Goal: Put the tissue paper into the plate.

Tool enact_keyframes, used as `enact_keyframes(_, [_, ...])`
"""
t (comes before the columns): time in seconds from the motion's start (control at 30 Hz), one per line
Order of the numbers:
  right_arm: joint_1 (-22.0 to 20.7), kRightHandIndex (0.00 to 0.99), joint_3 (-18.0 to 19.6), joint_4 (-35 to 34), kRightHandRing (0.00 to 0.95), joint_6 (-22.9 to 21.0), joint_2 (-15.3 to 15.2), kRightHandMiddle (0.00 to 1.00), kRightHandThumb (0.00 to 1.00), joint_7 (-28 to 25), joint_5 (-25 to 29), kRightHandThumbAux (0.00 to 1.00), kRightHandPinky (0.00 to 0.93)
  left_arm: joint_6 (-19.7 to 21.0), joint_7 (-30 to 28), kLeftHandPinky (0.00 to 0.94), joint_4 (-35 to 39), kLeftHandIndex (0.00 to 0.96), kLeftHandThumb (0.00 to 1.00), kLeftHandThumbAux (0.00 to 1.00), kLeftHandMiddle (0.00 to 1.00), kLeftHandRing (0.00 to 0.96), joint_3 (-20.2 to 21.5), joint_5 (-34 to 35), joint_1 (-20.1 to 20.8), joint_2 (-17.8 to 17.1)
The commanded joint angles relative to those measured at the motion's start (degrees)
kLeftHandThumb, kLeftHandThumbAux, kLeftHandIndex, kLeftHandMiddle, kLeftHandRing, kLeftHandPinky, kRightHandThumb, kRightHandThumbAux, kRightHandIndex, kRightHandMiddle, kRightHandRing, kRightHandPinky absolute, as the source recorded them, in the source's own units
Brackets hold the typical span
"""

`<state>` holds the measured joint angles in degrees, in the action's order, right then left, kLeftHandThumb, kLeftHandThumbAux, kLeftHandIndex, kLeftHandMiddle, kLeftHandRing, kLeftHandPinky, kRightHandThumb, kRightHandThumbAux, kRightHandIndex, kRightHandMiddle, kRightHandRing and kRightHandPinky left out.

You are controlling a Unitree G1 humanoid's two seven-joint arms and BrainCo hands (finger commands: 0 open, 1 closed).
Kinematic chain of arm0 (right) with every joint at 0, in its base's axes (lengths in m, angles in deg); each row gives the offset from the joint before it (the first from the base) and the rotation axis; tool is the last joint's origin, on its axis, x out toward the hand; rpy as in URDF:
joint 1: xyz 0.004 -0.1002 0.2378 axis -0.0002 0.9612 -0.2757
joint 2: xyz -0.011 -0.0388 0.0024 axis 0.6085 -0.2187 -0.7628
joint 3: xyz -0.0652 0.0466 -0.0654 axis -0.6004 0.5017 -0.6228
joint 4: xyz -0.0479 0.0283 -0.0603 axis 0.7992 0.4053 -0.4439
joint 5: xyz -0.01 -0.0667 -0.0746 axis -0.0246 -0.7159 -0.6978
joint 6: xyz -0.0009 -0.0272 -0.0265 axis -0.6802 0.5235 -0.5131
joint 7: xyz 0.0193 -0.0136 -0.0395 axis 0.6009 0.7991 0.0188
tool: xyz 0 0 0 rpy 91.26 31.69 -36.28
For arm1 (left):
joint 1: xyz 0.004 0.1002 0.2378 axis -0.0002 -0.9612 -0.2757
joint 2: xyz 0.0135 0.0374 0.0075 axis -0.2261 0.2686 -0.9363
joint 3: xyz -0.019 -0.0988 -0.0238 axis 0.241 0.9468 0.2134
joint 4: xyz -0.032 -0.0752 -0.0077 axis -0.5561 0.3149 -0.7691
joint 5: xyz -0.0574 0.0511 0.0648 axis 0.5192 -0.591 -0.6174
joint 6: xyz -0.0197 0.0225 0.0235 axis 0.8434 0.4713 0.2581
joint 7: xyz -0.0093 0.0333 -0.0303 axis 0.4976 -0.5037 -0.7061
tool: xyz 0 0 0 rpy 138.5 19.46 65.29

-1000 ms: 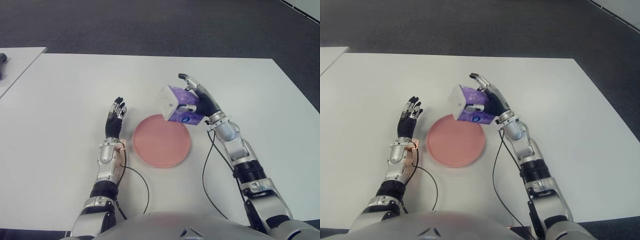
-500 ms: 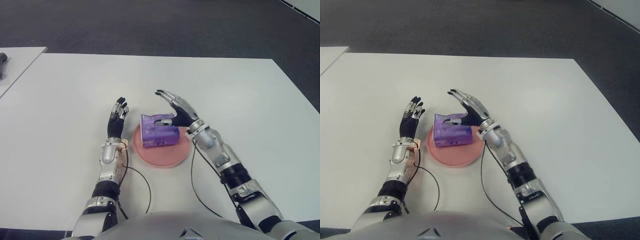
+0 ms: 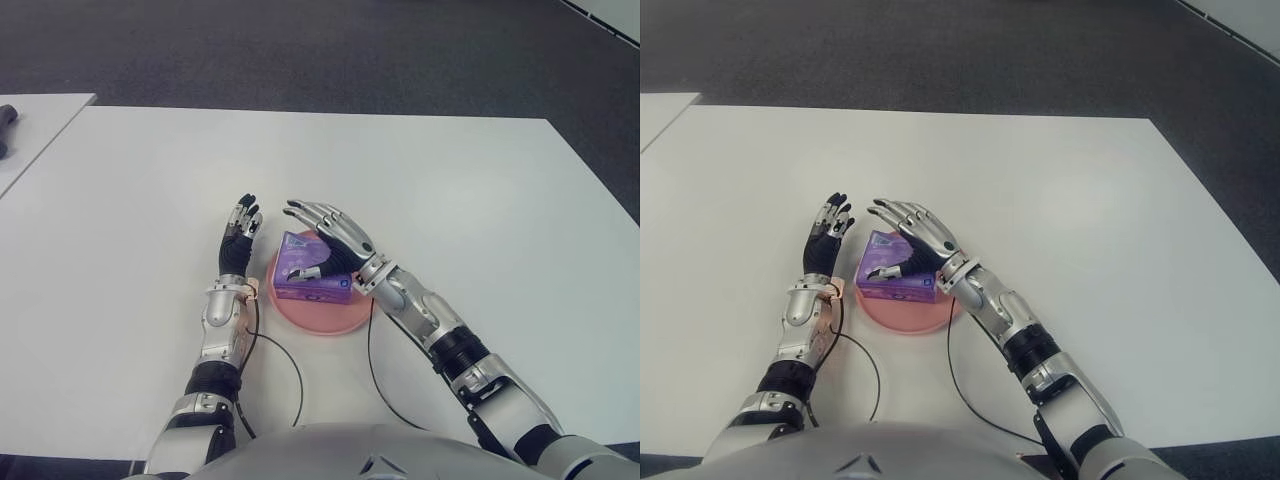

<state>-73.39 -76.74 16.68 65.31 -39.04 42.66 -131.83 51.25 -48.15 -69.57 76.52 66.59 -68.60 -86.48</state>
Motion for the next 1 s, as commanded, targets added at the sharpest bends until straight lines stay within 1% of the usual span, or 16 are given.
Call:
enact_keyframes(0.03, [-1.62, 0.000, -1.66, 1.61, 0.000, 1.12, -1.16, 0.000, 0.031, 2.09, -2.67, 0.360, 0.000, 2.94, 0.29, 0.000, 0.99, 0.000, 0.000, 0.476, 0.000, 0.000, -0.57, -0.74, -0.48, -0.73])
enact_keyframes(0.23, [-2.21, 0.000, -2.61, 2.23, 0.000, 0.91, -1.50, 0.000, 0.028, 2.68, -3.48, 0.366, 0.000, 4.37, 0.06, 0.000, 1.89, 0.000, 0.000, 0.492, 0.000, 0.000, -0.74, -0.66, -0.81, -0.80])
enact_keyframes(0.37, [-2.49, 0.000, -2.90, 2.57, 0.000, 0.47, -1.65, 0.000, 0.029, 2.68, -3.70, 0.369, 0.000, 4.36, 0.19, 0.000, 2.05, 0.000, 0.000, 0.503, 0.000, 0.000, -0.76, -0.79, -0.88, -0.84])
enact_keyframes(0.47, [-2.64, 0.000, -2.79, 2.82, 0.000, 0.33, -1.74, 0.000, 0.030, 2.43, -3.26, 0.370, 0.000, 4.05, 0.31, 0.000, 2.05, 0.000, 0.000, 0.507, 0.000, 0.000, -0.68, -0.76, -0.95, -0.77])
enact_keyframes(0.57, [-2.88, 0.000, -1.88, 3.15, 0.000, 0.51, -1.83, 0.000, 0.030, 1.25, -1.35, 0.369, 0.000, 3.53, 0.48, 0.000, 2.02, 0.000, 0.000, 0.503, 0.000, 0.000, -0.52, -0.64, -1.05, -0.55])
enact_keyframes(0.63, [-3.72, 0.000, -0.35, 3.63, 0.000, 1.00, -2.34, 0.000, 0.030, -0.24, 1.20, 0.368, 0.000, 2.81, 0.70, 0.000, 1.88, 0.000, 0.000, 0.498, 0.000, 0.000, -0.34, -0.56, -1.11, -0.32])
enact_keyframes(0.7, [-5.10, 0.000, 1.95, 3.85, 0.000, 1.53, -3.27, 0.000, 0.029, -1.83, 4.28, 0.365, 0.000, 1.65, 0.73, 0.000, 1.51, 0.000, 0.000, 0.488, 0.000, 0.000, -0.07, -0.31, -1.06, -0.05])
enact_keyframes(0.83, [-6.77, 0.000, 6.18, 2.45, 0.000, 1.44, -4.30, 0.000, 0.024, -4.13, 9.46, 0.353, 0.000, -0.04, 0.37, 0.000, 0.75, 0.000, 0.000, 0.474, 0.000, 0.000, 0.46, 0.39, -0.94, 0.30])
enact_keyframes(0.9, [-6.94, 0.000, 7.77, 1.55, 0.000, 1.06, -4.21, 0.000, 0.023, -4.91, 11.54, 0.346, 0.000, -0.52, 0.32, 0.000, 0.43, 0.000, 0.002, 0.468, 0.000, 0.000, 0.65, 0.58, -0.85, 0.37])
enact_keyframes(1.0, [-4.81, 0.000, 10.48, -2.67, 0.000, 0.05, -4.15, 0.000, 0.027, -6.82, 15.65, 0.330, 0.000, -0.84, 0.58, 0.000, -0.06, 0.000, 0.006, 0.459, 0.000, 0.000, 0.88, 0.63, -0.68, 0.40])
